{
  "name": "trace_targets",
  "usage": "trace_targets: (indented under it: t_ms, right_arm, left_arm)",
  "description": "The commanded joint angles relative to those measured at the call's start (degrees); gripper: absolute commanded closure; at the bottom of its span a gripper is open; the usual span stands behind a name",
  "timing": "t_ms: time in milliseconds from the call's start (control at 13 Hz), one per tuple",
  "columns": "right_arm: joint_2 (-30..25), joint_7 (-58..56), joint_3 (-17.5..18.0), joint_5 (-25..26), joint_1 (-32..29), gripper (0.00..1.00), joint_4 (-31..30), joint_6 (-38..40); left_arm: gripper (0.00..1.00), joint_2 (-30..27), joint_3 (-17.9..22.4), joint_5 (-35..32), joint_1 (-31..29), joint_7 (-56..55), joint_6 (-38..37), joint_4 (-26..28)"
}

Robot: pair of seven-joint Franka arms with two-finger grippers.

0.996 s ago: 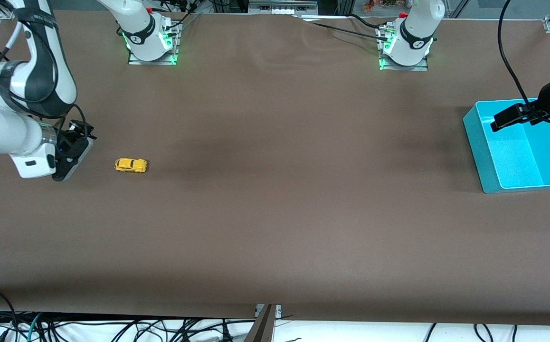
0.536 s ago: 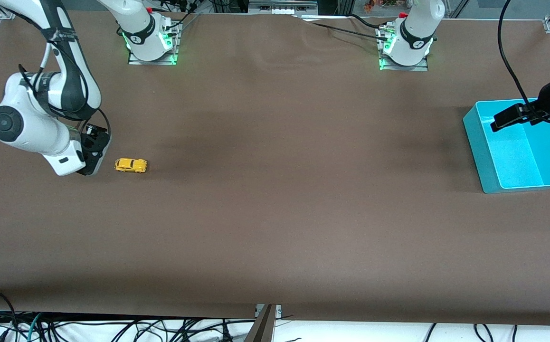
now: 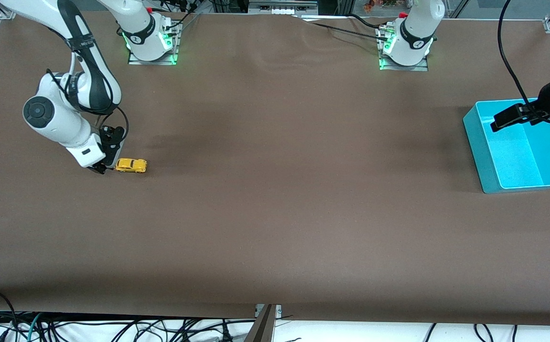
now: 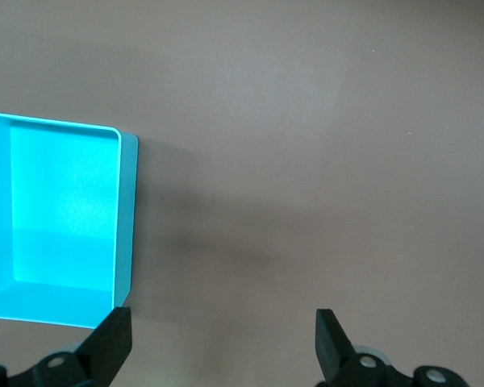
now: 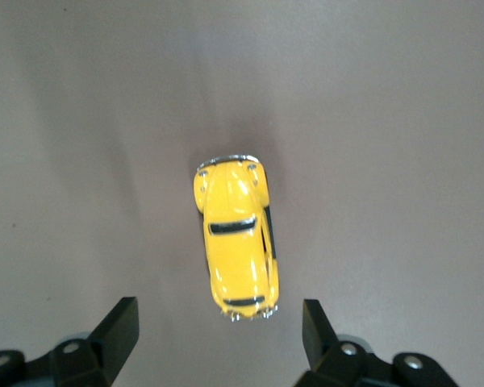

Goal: Wind and store yellow beetle car
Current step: 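Reach the right gripper down over the yellow beetle car, then close the right gripper on the yellow car, pressing it down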

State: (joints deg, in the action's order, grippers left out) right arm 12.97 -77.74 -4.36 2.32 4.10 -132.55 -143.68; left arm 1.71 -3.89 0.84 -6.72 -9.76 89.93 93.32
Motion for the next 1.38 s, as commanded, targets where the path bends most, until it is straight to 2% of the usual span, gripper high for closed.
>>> trace_targets:
  t_ms: [0, 383, 843, 920, 996, 1073, 1150, 1303]
  right_arm:
    - [-1.3, -1.7, 0.5, 0.5, -0.1, 0.12, -4.5, -6.1]
    - [1.3, -5.2, 1.4, 0.5, -0.1, 0.12, -6.6, -14.2]
    - [4.0, -7.7, 1.4, 0.5, -0.1, 0.13, -6.5, -18.6]
    - [4.2, -7.7, 1.4, 0.5, -0.1, 0.18, -6.5, -18.9]
    - [4.3, -7.9, 1.4, 0.5, -0.1, 0.28, -6.4, -19.2]
    - [4.3, -8.1, 1.4, 0.5, -0.1, 0.40, -6.4, -19.2]
    - [4.3, -8.2, 1.4, 0.5, -0.1, 0.59, -6.4, -19.1]
    - [4.3, -8.3, 1.4, 0.5, -0.1, 0.70, -6.3, -19.1]
  left_arm:
    - [0.00, 0.7, -0.1, -1.0, 0.2, 0.4, -0.3, -1.5]
    - [0.00, 0.8, -0.2, -1.0, 0.2, 0.4, -0.2, -1.5]
    - [0.00, 0.9, -0.2, -0.9, 0.2, 0.4, -0.2, -1.5]
    - [0.00, 0.9, -0.2, -1.0, 0.2, 0.4, -0.2, -1.5]
    - [0.00, 0.9, -0.2, -1.0, 0.2, 0.4, -0.2, -1.5]
    - [0.00, 0.9, -0.2, -1.0, 0.2, 0.4, -0.2, -1.5]
    - [0.00, 0.9, -0.2, -1.0, 0.2, 0.4, -0.3, -1.5]
    - [0.00, 0.9, -0.2, -0.9, 0.2, 0.4, -0.3, -1.5]
